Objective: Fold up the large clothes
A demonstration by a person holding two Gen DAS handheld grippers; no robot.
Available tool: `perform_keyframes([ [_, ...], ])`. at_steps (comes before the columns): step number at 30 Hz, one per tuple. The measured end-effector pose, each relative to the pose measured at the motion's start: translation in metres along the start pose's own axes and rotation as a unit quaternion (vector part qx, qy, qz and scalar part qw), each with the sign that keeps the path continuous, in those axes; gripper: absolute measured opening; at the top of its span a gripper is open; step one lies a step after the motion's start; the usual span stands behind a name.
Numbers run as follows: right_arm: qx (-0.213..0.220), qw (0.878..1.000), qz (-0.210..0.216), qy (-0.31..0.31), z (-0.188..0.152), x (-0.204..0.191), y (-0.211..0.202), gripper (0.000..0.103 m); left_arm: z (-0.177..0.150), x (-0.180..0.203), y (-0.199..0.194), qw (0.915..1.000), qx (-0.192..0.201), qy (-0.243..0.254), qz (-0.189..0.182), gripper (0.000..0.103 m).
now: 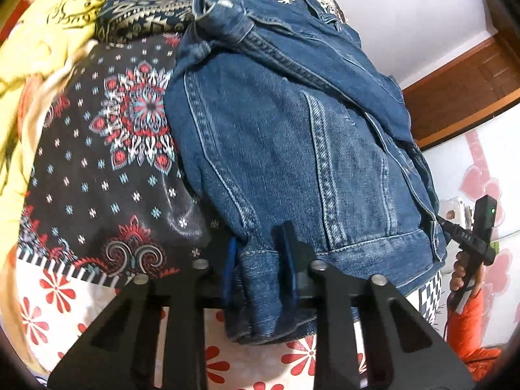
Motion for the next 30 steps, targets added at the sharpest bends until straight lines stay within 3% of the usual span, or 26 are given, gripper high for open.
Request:
perform_keyframes([
  [9,0.045,0.999,0.013,-0.025,0.026,-0.010,-0.034,0.014,0.048,0.036,-0.059,0.9944,0.094,0.044,-0.018,0.015],
  [12,0.070,0.996,0.033,-0.034,0.055,-0.022,-0.049,0.014,0.076,0.049,-0.080,0.9896,0.126,0.061,-0.031,0.015],
  [17,0.121,0.990,0.032,-0.065,0.111,-0.045,-0.065,0.014,0.139,0.062,-0.103,0.9813,0.171,0.077,-0.043,0.015],
  [23,0.166,0.983,0.024,-0.068,0.191,-0.055,-0.063,0.014,0.230,0.055,-0.083,0.9811,0.186,0.043,-0.033,0.015],
  [26,0.163,0.985,0.017,-0.052,0.225,-0.051,-0.038,0.014,0.276,0.036,-0.052,0.9837,0.177,0.002,-0.031,0.015],
  [30,0.137,0.990,-0.005,-0.038,0.256,-0.039,0.014,0.014,0.307,0.011,-0.002,0.9886,0.148,-0.028,-0.008,0.015],
])
Point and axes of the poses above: each gripper's, at about its wrist camera, not at the fingertips, and y roughly the way its jaws point, x to its right, z to its top, the point moved 2 cm from there along y, roughly the way its jaws point, and after that the axes turned 3 degrees about -y, right-handed, at the moved point
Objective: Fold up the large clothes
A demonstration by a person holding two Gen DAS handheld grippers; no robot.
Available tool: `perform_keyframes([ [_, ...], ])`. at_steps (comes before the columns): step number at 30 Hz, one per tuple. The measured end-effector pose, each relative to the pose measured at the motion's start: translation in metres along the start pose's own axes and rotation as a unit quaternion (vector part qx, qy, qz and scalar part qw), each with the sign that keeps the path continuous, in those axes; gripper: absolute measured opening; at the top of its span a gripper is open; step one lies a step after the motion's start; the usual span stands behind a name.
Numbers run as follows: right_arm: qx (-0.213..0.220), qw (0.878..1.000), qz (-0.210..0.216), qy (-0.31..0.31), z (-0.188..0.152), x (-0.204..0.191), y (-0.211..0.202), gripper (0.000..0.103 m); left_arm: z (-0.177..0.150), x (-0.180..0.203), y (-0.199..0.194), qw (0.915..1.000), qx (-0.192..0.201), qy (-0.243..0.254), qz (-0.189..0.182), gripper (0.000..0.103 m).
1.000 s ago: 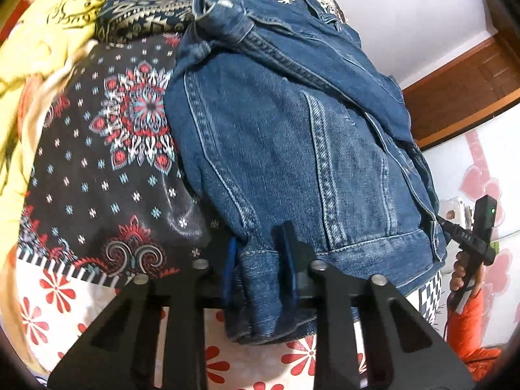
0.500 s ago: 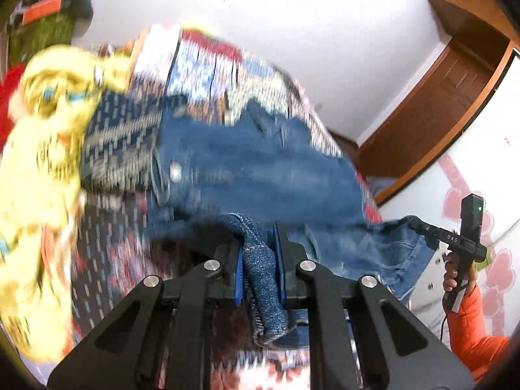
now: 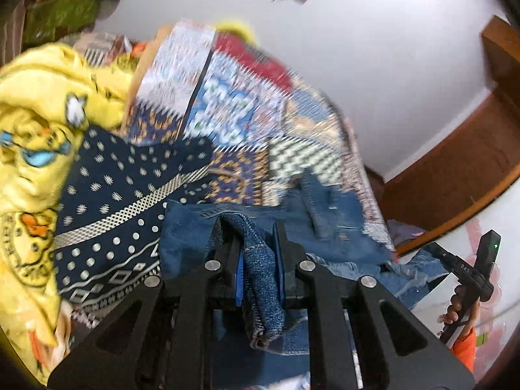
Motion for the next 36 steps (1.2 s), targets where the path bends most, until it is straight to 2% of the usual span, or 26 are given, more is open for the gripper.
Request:
perform_keyframes([
  [3,-0.037,0.999,-0.019,0.010,-0.004,0.012,0.043,0.014,-0.006,-0.019,0.039,0.9993,-0.029,-0.013,0.021,0.015],
  [5,-0.058,0.998,-0.029,0.014,-0.010,0.021,0.065,0.014,-0.015,-0.029,0.062,0.9977,-0.055,-0.007,0.039,0.017],
  [8,-0.076,0.996,-0.038,0.007,-0.021,0.029,0.080,0.016,-0.024,-0.034,0.077,0.9954,-0.079,0.016,0.053,0.019],
  [13,-0.075,0.996,-0.051,-0.011,-0.026,0.026,0.074,0.021,-0.025,-0.012,0.060,0.9897,-0.087,0.076,0.085,0.020],
  [16,-0.081,0.994,-0.064,-0.021,-0.020,0.021,0.055,0.034,-0.025,0.006,0.039,0.9850,-0.070,0.117,0.105,0.021],
  [17,-0.072,0.995,-0.066,-0.026,-0.018,0.018,0.045,0.042,-0.026,0.012,0.030,0.9841,-0.063,0.127,0.107,0.024],
  [19,-0.038,0.996,-0.071,-0.044,-0.015,0.012,0.024,0.047,-0.027,0.025,0.011,0.9788,-0.036,0.152,0.132,0.041],
  [20,-0.027,0.995,-0.075,-0.053,-0.014,0.009,0.016,0.049,-0.029,0.033,-0.001,0.9747,-0.014,0.171,0.144,0.057],
  [21,-0.014,0.994,-0.081,-0.066,-0.014,0.003,0.001,0.053,-0.031,0.040,-0.014,0.9707,0.012,0.187,0.150,0.067],
  [23,-0.001,0.994,-0.079,-0.081,-0.016,-0.007,-0.019,0.055,-0.036,0.051,-0.034,0.9675,0.038,0.201,0.149,0.070],
  [25,0.009,0.992,-0.073,-0.098,-0.022,-0.015,-0.033,0.056,-0.047,0.061,-0.045,0.9679,0.033,0.213,0.130,0.070],
  [28,0.011,0.991,-0.062,-0.122,-0.039,-0.027,-0.045,0.065,-0.068,0.073,-0.047,0.9673,0.020,0.227,0.111,0.071],
  [31,0.007,0.990,-0.045,-0.137,-0.063,-0.038,-0.045,0.067,-0.098,0.081,-0.036,0.9651,-0.005,0.242,0.099,0.071],
  [36,-0.029,0.988,-0.024,-0.150,-0.101,-0.053,-0.024,0.067,-0.142,0.086,-0.001,0.9599,-0.050,0.258,0.098,0.071],
])
Point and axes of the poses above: each gripper's, at about its wrist camera, not at the fingertips, and y roughly the way its jaws point, x to its right, z to its top, the point moved 2 cm from there along y, roughly the way its jaws point, and after that the axes turned 3 degrees about -y, right-handed, at the moved point
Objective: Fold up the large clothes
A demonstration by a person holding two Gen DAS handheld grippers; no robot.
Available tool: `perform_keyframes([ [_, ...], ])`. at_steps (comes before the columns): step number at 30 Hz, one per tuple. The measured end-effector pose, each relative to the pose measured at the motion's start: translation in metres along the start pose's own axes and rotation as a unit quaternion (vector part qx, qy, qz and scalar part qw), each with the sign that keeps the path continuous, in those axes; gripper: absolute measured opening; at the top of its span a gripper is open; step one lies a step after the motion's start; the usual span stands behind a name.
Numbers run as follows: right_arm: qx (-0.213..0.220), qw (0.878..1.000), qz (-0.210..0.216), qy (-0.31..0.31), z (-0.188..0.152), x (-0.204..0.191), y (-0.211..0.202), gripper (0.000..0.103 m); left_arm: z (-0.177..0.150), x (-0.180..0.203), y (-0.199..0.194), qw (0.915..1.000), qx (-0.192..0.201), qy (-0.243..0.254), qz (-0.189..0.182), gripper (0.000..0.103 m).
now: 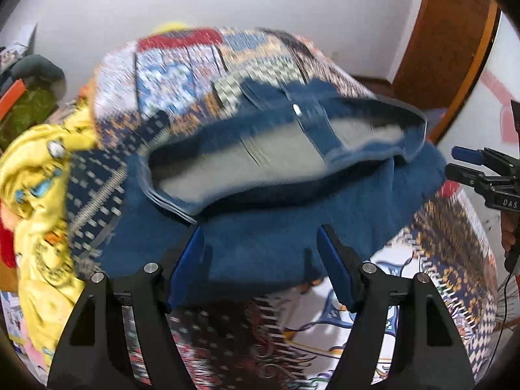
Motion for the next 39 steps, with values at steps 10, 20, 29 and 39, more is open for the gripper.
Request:
perform_keyframes([
  [10,-0.029,1.000,-0.003,0.005,0.003,-0.018,0.066,0.067,0.021,0.005,0.062,0.9989,0.009,-0.032,0.034,0.071],
  [20,-0.019,0.992,-0.064,0.105,0.083,0.029,0.120,0.067,0.131,-0.047,0.090,0.9925,0.030,-0.074,0.093,0.068],
  [29,0.015,0.993,-0.039,0.106,0.079,0.021,0.080,0.067,0.113,-0.058,0.039,0.9952,0.053,-0.060,0.057,0.071],
  [39,-0.025,1.000,0.013,0.007,0.030,-0.046,0.082,0.067,0.027,-0.004,0.055,1.0000,-0.004,-0.003,-0.005,0.071],
])
Point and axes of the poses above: each gripper's, at about its wrist camera, not at the fingertips, and y roughly the way its jaws point, x to its right, z to its top, the point moved 2 cm from there along y, roughly the way its jaws point, and after that the axes turned 3 degrees about -y, right-handed, at the moved point
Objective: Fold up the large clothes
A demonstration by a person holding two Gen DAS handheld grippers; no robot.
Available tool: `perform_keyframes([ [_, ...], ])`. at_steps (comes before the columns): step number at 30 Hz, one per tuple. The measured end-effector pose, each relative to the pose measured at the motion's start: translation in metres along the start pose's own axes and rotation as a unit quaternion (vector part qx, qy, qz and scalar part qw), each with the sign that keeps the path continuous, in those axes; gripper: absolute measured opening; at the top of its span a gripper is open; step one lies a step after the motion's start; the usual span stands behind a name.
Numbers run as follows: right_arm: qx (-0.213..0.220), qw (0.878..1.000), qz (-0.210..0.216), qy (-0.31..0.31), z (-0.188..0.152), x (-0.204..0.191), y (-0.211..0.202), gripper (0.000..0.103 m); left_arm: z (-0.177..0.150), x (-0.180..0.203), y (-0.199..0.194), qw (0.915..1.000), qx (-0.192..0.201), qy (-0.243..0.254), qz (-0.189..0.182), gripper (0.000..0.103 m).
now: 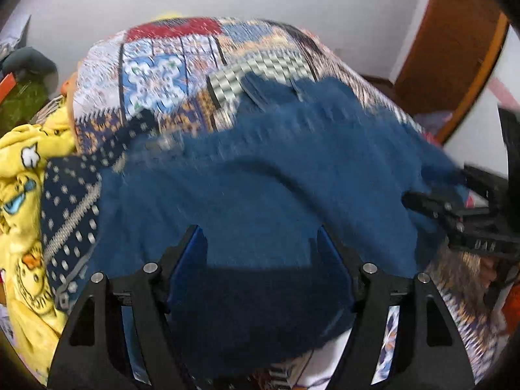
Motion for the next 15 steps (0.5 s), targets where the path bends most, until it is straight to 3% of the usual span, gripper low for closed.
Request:
perform_keyframes([
  [4,-0.021,1.000,-0.018,-0.014,-0.016,0.006,0.006,0.067,-0.030,-0.004,0.001,0.9995,0.004,0.019,0.024,0.073],
  [7,-0.020,0.999,-0.039,-0.016,-0.025,0.020,-0.005,0.071,-0.039,-0.023,-0.013,0.9996,0.015,-0.005,0.024,0.075],
  [9,-0.013,0.999,-0.046,-0.008,-0.031,0.034,-0.016,0.076,-0.045,-0.037,-0.023,0.9985,0.027,-0.021,0.042,0.075],
  [15,-0.004,0.995,-0.091,0.034,-0.051,0.072,-0.049,0.077,-0.065,-0.059,-0.047,0.9967,0.036,-0.045,0.057,0.075],
])
Point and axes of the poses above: each gripper's, at about its wrist camera, not at the fingertips, and y roughly the way its jaws point, x to its right, z to its top, the point moved 2 cm from there along y, roughly the way its jaws point, and after that the axes turned 3 degrees about -y, right-handed, at the moved point
